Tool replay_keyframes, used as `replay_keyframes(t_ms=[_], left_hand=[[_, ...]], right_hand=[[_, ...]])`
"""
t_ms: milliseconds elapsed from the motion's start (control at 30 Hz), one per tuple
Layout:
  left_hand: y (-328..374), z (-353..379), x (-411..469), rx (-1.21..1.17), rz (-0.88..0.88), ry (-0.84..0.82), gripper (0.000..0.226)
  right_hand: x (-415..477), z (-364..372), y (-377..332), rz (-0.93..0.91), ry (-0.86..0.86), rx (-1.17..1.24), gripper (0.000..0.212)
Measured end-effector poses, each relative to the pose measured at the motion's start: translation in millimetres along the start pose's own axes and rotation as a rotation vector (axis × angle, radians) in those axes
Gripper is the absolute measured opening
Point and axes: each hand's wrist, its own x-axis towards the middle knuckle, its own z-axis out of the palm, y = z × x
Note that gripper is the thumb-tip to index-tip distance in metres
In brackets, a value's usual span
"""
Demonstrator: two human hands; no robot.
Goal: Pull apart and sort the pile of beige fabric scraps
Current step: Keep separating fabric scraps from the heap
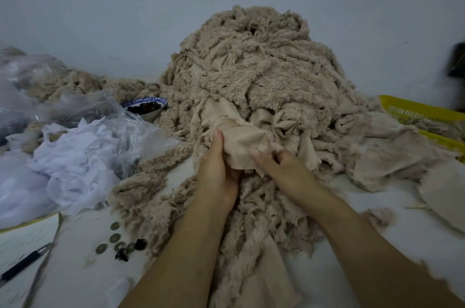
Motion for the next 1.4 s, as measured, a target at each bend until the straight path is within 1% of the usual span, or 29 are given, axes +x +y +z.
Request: replay_keyframes(t_ms=[33, 67, 133, 200, 267, 433, 467, 533, 567, 600, 700, 733, 767, 833, 867, 900, 933, 967, 1000, 1033, 1067, 1100, 1133, 1167, 1233, 1267, 1333, 1367, 1400], left_hand=[[0, 1, 0, -0.007, -0.01, 0.004, 0.043], [0, 1, 0, -0.016, -0.02, 0.014, 0.043], [-1, 3, 1, -0.07, -0.046, 0.058, 0.035], [-1, 4, 1, -0.137, -0.059, 0.099, 0.028], [-2, 6, 3, -0.157, -0.053, 0.133, 0.026], [-3, 7, 4, -0.144, -0.045, 0.17, 0.025], [0, 4, 4, -0.172, -0.031, 0.164, 0.024], [7, -3, 7, -0.221, 0.051, 0.174, 0.025], [7, -5, 8, -0.181, 0.09, 0.187, 0.027], [6, -3, 8, -0.092, 0.101, 0.19, 0.028], [-9, 5, 9, 0.201, 0.092, 0.189, 0.024], [-11, 4, 9, 0.289, 0.11, 0.196, 0.026], [-13, -1, 11, 0.378, 0.132, 0.187, 0.025], [-16, -12, 10, 0.63, 0.121, 0.144, 0.02], [-17, -16, 7, 0.753, 0.066, 0.116, 0.024], [-20, -21, 6, 0.878, 0.027, 0.097, 0.029], [-20, -18, 2, 0.964, 0.019, 0.092, 0.025], [-18, -11, -2, 1.023, 0.042, 0.087, 0.013], [-14, -2, -10, 1.019, 0.108, 0.055, 0.013], [-12, 6, -13, 0.957, 0.188, 0.015, 0.02], [-11, 9, -12, 0.914, 0.27, -0.025, 0.021], [-11, 12, -12, 0.99, 0.368, -0.066, 0.018], [-10, 13, -14, 1.047, 0.423, -0.066, 0.023], [-14, 8, -10, 1.099, 0.509, -0.013, 0.032], [-15, 3, -9, 1.044, 0.569, 0.046, 0.038], [-13, 4, -8, 0.944, 0.529, 0.07, 0.034], [-9, 4, -5, 0.687, 0.344, 0.113, 0.012], [-6, 3, -4, 0.599, 0.261, 0.136, 0.014], [-5, 2, -3, 0.526, 0.218, 0.149, 0.026]], right_hand=[[0, 1, 1, -0.004, 0.063, -0.033, 0.047], [1, 0, 3, -0.01, 0.111, -0.008, 0.042], [6, -3, 5, 0.029, 0.181, 0.182, 0.041], [9, -5, 2, 0.083, 0.243, 0.416, 0.029], [13, -6, 4, 0.141, 0.343, 0.542, 0.02], [18, -7, 5, 0.193, 0.518, 0.632, 0.017], [17, -12, 5, 0.194, 0.565, 0.665, 0.019], [17, -28, 7, 0.171, 0.661, 0.681, 0.021], [15, -32, 9, 0.156, 0.658, 0.629, 0.021], [14, -30, 9, 0.144, 0.618, 0.542, 0.022], [11, -12, 7, 0.028, 0.43, 0.244, 0.015], [10, -7, 5, -0.004, 0.395, 0.206, 0.01], [9, -5, 2, -0.029, 0.372, 0.196, 0.013], [8, -5, 1, -0.092, 0.322, 0.214, 0.042], [5, -5, 2, -0.112, 0.279, 0.195, 0.055], [2, -3, 0, -0.12, 0.227, 0.165, 0.063], [-1, 1, -1, -0.118, 0.167, 0.117, 0.064], [-2, 5, -3, -0.104, 0.12, 0.056, 0.061], [-2, 9, -4, -0.083, 0.089, 0.009, 0.056], [-2, 12, -5, -0.057, 0.068, -0.015, 0.05], [-1, 14, -4, -0.017, 0.047, -0.013, 0.048], [0, 14, -4, 0.042, 0.026, 0.031, 0.052], [3, 12, -3, 0.104, 0.016, 0.11, 0.053], [4, 10, -2, 0.152, 0.006, 0.197, 0.046], [6, 2, -1, 0.227, 0.046, 0.281, 0.026], [6, -2, 0, 0.262, 0.098, 0.315, 0.021], [7, -8, 3, 0.328, 0.138, 0.481, 0.025], [9, -9, 3, 0.341, 0.13, 0.535, 0.032], [9, -9, 2, 0.321, 0.101, 0.548, 0.044]])
